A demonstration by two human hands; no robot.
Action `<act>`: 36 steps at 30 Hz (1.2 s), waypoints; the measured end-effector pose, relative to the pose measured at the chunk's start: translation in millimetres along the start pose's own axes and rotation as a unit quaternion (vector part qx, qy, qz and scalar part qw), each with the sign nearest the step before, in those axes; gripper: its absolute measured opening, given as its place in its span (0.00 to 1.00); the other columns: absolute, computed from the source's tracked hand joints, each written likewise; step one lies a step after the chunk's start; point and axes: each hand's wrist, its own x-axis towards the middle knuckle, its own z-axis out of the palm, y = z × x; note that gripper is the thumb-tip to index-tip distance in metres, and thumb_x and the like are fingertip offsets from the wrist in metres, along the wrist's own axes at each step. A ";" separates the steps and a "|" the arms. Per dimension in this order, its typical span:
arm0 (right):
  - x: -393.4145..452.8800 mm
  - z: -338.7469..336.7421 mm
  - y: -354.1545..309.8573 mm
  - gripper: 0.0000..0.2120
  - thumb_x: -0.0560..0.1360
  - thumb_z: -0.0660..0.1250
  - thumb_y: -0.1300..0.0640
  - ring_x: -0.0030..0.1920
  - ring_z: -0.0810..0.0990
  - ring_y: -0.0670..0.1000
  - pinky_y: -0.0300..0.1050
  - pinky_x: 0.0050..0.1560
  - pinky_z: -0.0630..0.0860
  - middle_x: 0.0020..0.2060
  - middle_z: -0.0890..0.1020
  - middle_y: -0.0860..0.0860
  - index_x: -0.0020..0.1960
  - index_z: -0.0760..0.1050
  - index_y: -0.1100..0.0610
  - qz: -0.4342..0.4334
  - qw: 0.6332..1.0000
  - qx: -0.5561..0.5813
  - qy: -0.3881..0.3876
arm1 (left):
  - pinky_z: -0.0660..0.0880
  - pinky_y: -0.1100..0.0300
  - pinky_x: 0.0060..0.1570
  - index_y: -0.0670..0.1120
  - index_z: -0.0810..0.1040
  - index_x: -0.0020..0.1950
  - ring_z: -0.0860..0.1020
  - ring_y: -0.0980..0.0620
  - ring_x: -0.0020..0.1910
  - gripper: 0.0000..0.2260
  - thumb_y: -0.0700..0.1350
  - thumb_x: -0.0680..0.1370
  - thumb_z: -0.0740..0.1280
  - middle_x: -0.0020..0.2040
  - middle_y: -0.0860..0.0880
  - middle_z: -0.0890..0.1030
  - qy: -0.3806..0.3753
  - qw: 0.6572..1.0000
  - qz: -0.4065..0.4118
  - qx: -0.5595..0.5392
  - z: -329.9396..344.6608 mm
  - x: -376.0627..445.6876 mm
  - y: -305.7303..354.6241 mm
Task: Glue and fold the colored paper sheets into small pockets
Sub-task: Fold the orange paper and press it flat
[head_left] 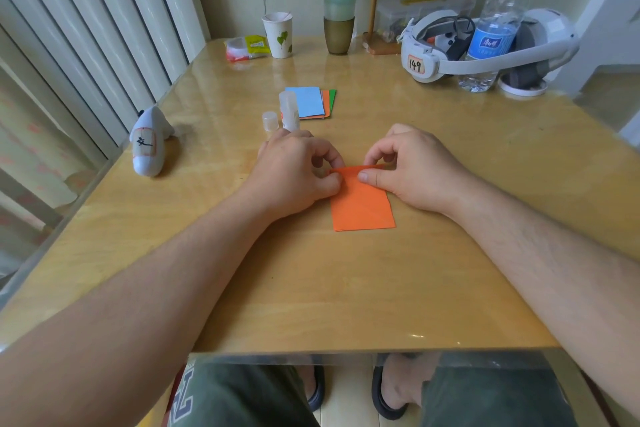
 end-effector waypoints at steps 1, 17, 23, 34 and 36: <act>-0.1 -0.6 0.5 0.07 0.71 0.81 0.48 0.49 0.77 0.48 0.44 0.51 0.74 0.47 0.77 0.49 0.42 0.84 0.45 0.002 1.000 0.001 0.001 | 0.73 0.45 0.59 0.65 0.80 0.42 0.71 0.51 0.52 0.03 0.57 0.69 0.70 0.41 0.57 0.76 -0.002 1.000 -0.002 -0.001 -0.2 0.0 0.5; 4.2 8.6 -8.7 0.04 0.73 0.78 0.49 0.46 0.75 0.43 0.41 0.47 0.68 0.45 0.75 0.47 0.45 0.84 0.46 -0.014 1.000 -0.017 0.011 | 0.75 0.49 0.50 0.60 0.84 0.44 0.75 0.46 0.48 0.11 0.62 0.67 0.69 0.40 0.53 0.75 0.056 0.997 0.017 0.046 6.7 3.3 9.3; 3.3 4.6 -4.8 0.04 0.75 0.76 0.54 0.45 0.75 0.39 0.25 0.41 0.64 0.46 0.76 0.47 0.46 0.85 0.44 0.002 1.000 -0.018 0.000 | 0.76 0.48 0.50 0.61 0.85 0.46 0.74 0.47 0.49 0.06 0.53 0.70 0.73 0.40 0.56 0.71 0.048 0.998 0.005 0.048 6.3 2.9 6.3; 3.3 2.8 -4.8 0.07 0.71 0.73 0.57 0.46 0.76 0.43 0.40 0.46 0.69 0.44 0.75 0.46 0.43 0.84 0.44 0.028 0.999 -0.022 -0.003 | 0.75 0.49 0.51 0.60 0.86 0.48 0.74 0.46 0.50 0.08 0.50 0.70 0.73 0.39 0.55 0.71 0.048 0.997 0.003 0.056 8.1 4.6 6.9; 4.7 6.2 -7.3 0.03 0.71 0.74 0.54 0.46 0.76 0.46 0.41 0.46 0.68 0.44 0.75 0.46 0.43 0.83 0.46 0.022 0.999 -0.030 0.007 | 0.75 0.51 0.51 0.60 0.86 0.48 0.75 0.46 0.49 0.07 0.54 0.70 0.73 0.39 0.56 0.71 0.057 0.997 0.013 0.058 9.1 6.5 8.0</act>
